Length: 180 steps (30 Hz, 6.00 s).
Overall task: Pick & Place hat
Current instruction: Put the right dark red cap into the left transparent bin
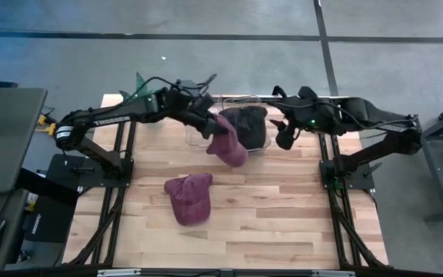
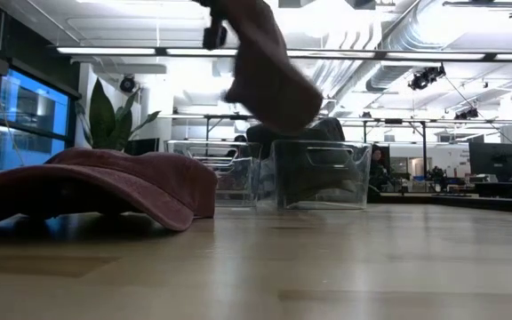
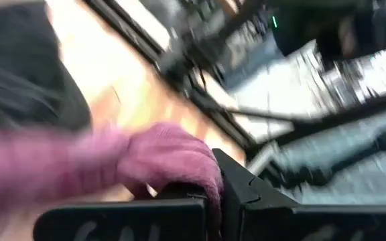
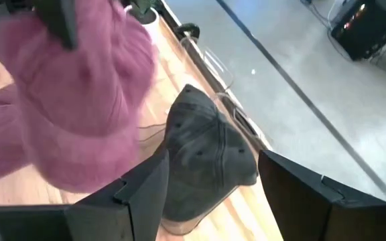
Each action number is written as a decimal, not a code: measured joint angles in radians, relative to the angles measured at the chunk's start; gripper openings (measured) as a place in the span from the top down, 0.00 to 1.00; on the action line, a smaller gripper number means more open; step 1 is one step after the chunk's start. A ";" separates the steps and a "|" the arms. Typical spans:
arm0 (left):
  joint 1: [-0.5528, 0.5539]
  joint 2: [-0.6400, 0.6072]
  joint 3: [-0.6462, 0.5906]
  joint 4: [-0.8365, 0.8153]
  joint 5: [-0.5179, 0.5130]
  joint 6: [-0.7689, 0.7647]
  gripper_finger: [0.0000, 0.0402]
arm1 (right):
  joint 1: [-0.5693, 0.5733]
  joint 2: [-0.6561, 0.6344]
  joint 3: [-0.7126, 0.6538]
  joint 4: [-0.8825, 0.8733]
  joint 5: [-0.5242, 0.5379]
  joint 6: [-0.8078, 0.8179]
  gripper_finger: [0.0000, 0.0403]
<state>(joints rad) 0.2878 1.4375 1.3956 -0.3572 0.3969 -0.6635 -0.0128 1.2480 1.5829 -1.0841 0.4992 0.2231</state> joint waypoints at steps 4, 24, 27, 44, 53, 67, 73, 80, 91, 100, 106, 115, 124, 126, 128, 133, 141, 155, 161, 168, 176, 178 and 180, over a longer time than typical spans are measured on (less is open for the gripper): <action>-0.001 -0.059 0.000 -0.007 -0.196 -0.074 1.00 | 0.000 0.005 -0.014 -0.005 -0.001 0.024 0.44; -0.160 -0.073 0.000 -0.038 -1.179 -0.240 1.00 | 0.000 0.008 -0.127 0.017 0.001 0.110 0.44; -0.166 -0.073 0.000 -0.043 -1.254 -0.242 1.00 | 0.000 0.008 -0.127 0.024 0.006 0.111 0.44; -0.163 0.050 0.004 -0.180 -1.380 -0.372 1.00 | 0.000 0.008 -0.127 0.043 -0.016 0.118 0.44; -0.163 0.065 -0.001 -0.296 -1.377 -0.445 1.00 | 0.000 0.008 -0.127 0.042 -0.019 0.118 0.44; -0.164 0.047 0.002 -0.420 -1.447 -0.482 1.00 | 0.000 0.008 -0.127 0.039 -0.024 0.116 0.44; -0.163 0.000 0.005 -0.417 -1.432 -0.485 1.00 | 0.000 0.008 -0.127 0.041 -0.017 0.113 0.44; -0.164 0.015 0.001 -0.336 -1.346 -0.437 1.00 | 0.000 0.008 -0.127 0.042 -0.006 0.113 0.44; -0.164 0.087 0.001 -0.339 -1.321 -0.444 1.00 | 0.000 0.008 -0.127 0.042 -0.007 0.119 0.44; -0.164 0.058 0.000 -0.426 -1.348 -0.474 1.00 | 0.000 0.008 -0.127 0.042 -0.015 0.120 0.44; -0.170 0.060 -0.001 -0.465 -1.318 -0.457 1.00 | 0.000 0.008 -0.127 0.042 -0.011 0.119 0.44; -0.170 0.066 0.000 -0.438 -1.270 -0.460 1.00 | 0.000 0.008 -0.127 0.042 -0.002 0.119 0.44; -0.143 0.132 0.000 -0.322 -1.194 -0.415 1.00 | 0.000 0.008 -0.127 0.042 -0.001 0.119 0.44; -0.131 0.155 0.001 -0.289 -1.190 -0.417 1.00 | 0.000 0.008 -0.127 0.042 -0.003 0.118 0.44; -0.115 0.163 0.000 -0.305 -1.180 -0.423 1.00 | -0.001 0.008 -0.127 0.042 -0.004 0.118 0.44; -0.073 0.192 0.000 -0.283 -1.165 -0.426 1.00 | 0.000 0.008 -0.127 0.042 -0.011 0.118 0.44; -0.036 0.258 0.001 -0.215 -1.001 -0.421 1.00 | 0.000 0.008 -0.127 0.041 -0.037 0.117 0.44; -0.042 0.318 0.000 -0.221 -0.878 -0.493 1.00 | 0.000 0.008 -0.127 0.041 -0.054 0.118 0.44; -0.011 0.318 0.000 -0.231 -0.760 -0.486 0.99 | 0.000 0.008 -0.127 0.041 -0.059 0.118 0.44; -0.013 0.318 0.000 -0.231 -0.743 -0.448 0.87 | 0.000 0.008 -0.127 0.041 -0.061 0.118 0.44; -0.003 0.318 0.000 -0.234 -0.754 -0.429 0.58 | 0.000 0.008 -0.127 0.041 -0.061 0.118 0.44; -0.005 0.317 0.000 -0.235 -0.735 -0.413 0.52 | 0.000 0.008 -0.127 0.041 -0.061 0.118 0.44; -0.006 0.307 0.000 -0.238 -0.713 -0.413 0.49 | 0.000 0.008 -0.127 0.041 -0.067 0.118 0.44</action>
<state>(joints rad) 0.2813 1.7448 1.3960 -0.5955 -0.3158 -1.0764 -0.0125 1.2564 1.4563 -1.0428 0.4320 0.3408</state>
